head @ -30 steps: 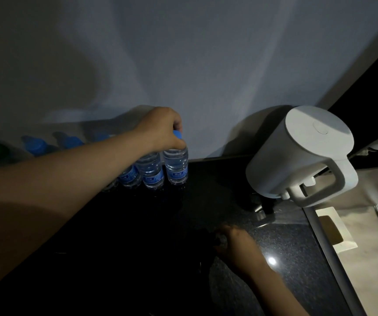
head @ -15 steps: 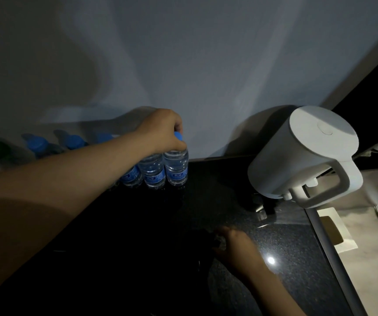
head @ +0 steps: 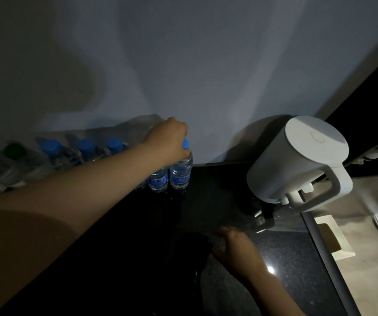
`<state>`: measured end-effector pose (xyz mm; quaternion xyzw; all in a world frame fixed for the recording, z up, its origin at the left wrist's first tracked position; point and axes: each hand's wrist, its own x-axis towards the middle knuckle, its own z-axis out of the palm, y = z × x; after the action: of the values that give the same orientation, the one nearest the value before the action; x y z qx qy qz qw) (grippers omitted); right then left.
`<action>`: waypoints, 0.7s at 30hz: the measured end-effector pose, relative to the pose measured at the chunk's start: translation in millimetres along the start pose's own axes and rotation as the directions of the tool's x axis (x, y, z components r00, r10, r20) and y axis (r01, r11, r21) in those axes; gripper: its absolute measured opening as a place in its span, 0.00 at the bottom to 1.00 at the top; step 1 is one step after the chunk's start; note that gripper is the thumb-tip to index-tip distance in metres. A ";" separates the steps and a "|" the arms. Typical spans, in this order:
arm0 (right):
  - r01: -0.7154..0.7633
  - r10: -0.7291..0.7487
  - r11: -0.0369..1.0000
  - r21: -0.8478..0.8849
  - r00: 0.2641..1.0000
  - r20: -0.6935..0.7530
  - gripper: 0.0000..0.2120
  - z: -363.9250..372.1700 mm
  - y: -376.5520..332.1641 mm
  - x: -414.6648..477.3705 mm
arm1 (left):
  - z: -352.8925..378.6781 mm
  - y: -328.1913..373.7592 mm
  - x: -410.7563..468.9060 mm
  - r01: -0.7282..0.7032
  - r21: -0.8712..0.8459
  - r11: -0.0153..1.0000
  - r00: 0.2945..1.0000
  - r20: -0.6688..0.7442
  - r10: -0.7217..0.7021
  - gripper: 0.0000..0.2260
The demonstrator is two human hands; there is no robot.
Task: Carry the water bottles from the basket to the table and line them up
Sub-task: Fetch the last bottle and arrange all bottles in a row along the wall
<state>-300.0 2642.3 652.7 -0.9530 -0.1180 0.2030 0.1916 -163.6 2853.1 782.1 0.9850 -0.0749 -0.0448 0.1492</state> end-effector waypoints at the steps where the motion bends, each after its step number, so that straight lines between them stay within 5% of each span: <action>1: -0.001 0.001 1.000 -0.007 1.000 -0.001 0.17 -1.5 -1.7 -2.2 | -2.1 0.4 -6.2 -0.001 0.004 1.000 1.000 -0.018 0.002 0.16; 9: 0.028 -0.029 0.999 -0.031 0.999 -0.020 0.17 -11.9 -24.3 -30.0 | -11.1 0.9 -97.6 -0.012 0.041 0.999 1.000 0.008 0.011 0.09; 15: 0.100 -0.102 0.994 -0.051 0.994 -0.038 0.16 -12.2 -54.1 -66.5 | 4.6 -4.7 -185.3 0.094 -0.022 0.995 0.992 0.088 -0.092 0.19; 21: 0.164 -0.167 0.984 -0.075 0.986 -0.026 0.15 -9.0 -86.8 -115.2 | 15.5 -8.9 -268.9 0.202 -0.113 0.973 0.974 0.125 -0.188 0.19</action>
<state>-411.4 2682.6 735.5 -0.9494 -0.2009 0.1667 0.1749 -428.9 2900.3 782.4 0.9722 0.0170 -0.1196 0.2007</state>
